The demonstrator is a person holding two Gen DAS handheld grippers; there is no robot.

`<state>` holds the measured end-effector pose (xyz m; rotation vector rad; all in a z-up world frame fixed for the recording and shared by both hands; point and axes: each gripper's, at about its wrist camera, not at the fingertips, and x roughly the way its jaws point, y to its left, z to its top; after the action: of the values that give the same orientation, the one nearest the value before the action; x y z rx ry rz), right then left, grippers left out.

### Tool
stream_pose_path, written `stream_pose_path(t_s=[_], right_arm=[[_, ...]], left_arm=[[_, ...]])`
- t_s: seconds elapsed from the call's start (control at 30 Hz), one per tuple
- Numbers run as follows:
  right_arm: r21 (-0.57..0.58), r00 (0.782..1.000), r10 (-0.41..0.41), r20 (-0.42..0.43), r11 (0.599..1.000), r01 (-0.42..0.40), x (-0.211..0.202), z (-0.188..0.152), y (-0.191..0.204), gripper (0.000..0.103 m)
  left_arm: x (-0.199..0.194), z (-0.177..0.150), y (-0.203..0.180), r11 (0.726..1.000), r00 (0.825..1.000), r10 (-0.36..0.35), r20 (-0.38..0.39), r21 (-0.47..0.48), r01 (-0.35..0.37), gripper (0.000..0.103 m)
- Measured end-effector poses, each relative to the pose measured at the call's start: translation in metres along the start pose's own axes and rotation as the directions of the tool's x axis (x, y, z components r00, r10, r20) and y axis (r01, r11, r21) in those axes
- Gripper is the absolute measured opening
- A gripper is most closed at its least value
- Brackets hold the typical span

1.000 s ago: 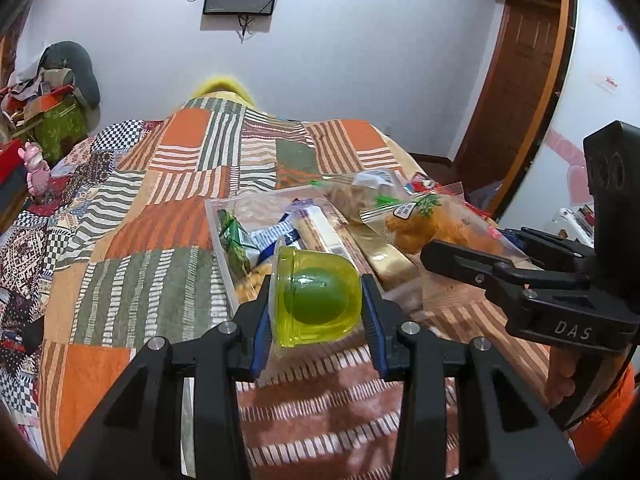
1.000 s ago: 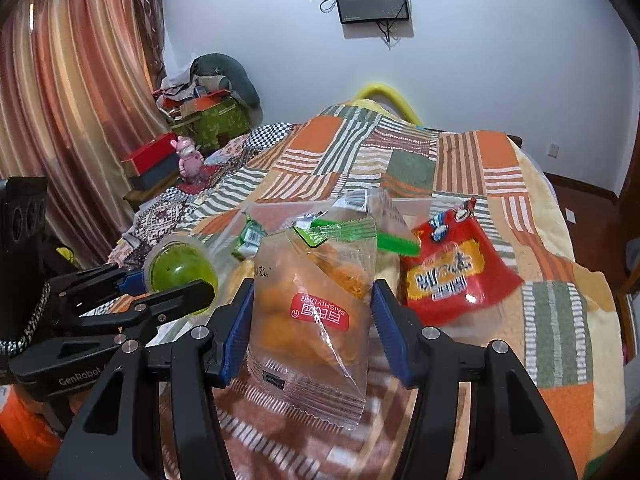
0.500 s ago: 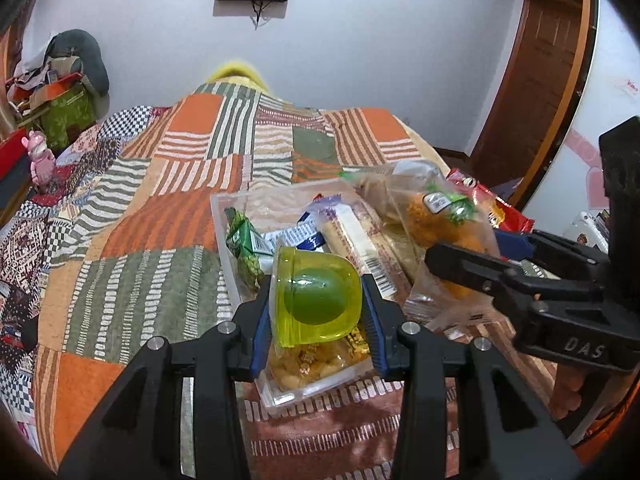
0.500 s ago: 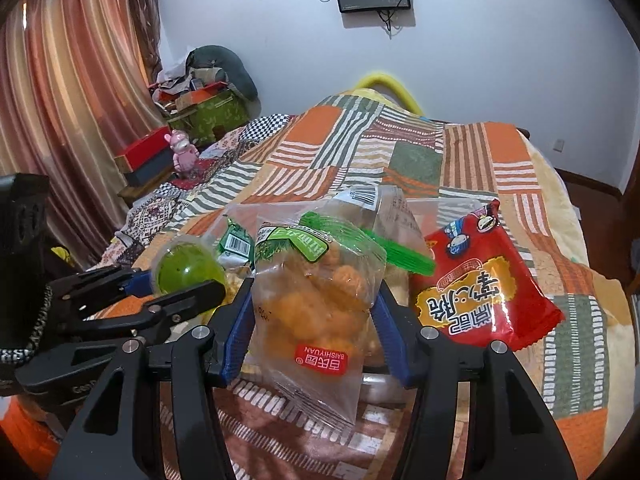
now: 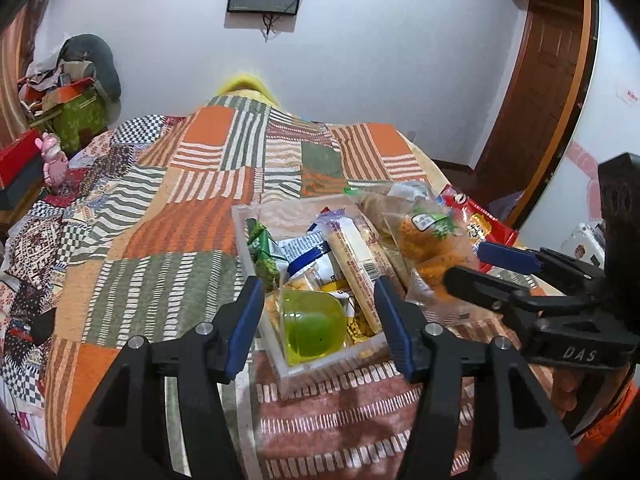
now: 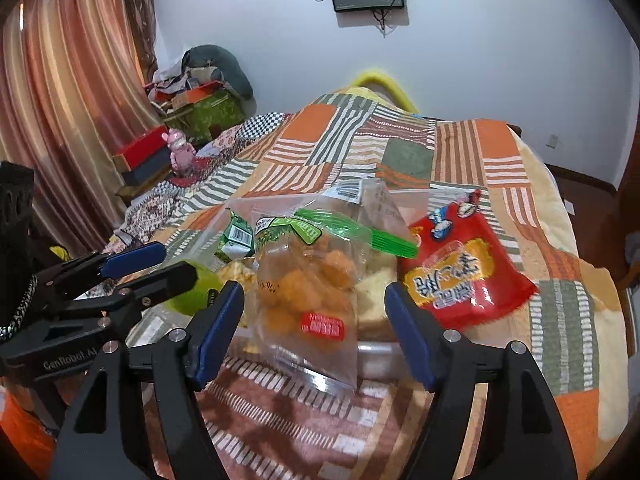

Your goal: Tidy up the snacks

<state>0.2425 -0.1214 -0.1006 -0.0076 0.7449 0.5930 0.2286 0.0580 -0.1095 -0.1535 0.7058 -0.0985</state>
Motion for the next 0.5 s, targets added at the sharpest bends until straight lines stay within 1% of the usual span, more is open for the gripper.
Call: stream_pose_path(t_s=[0.13, 0.23, 0.3, 0.4, 0.5], right_arm=[[0.014, 0.999, -0.008, 0.051, 1.000, 0.008, -0.031, 0.003, -0.002, 0.070], [0.013, 0.995, -0.013, 0.099, 1.000, 0.012, -0.057, 0.007, 0.003, 0.070], [0.005, 0.989, -0.021, 0.143, 1.000, 0.021, -0.079, 0.008, 0.007, 0.070], [-0.006, 0.980, -0.028, 0.197, 1.000, 0.030, -0.106, 0.011, 0.014, 0.070], [-0.018, 0.965, -0.034, 0.261, 0.999, 0.040, -0.138, 0.009, 0.021, 0.070]], left_arm=[[-0.025, 0.004, -0.003, 1.000, 0.999, 0.014, 0.040, -0.003, -0.013, 0.057], [-0.052, 0.009, -0.010, 1.000, 0.996, 0.016, 0.089, 0.001, -0.016, 0.058], [-0.073, 0.012, -0.016, 1.000, 0.992, 0.017, 0.128, 0.008, -0.018, 0.061], [-0.105, 0.016, -0.027, 1.000, 0.982, 0.014, 0.191, 0.021, -0.018, 0.063], [-0.138, 0.017, -0.040, 0.999, 0.967, 0.011, 0.253, 0.047, -0.023, 0.065]])
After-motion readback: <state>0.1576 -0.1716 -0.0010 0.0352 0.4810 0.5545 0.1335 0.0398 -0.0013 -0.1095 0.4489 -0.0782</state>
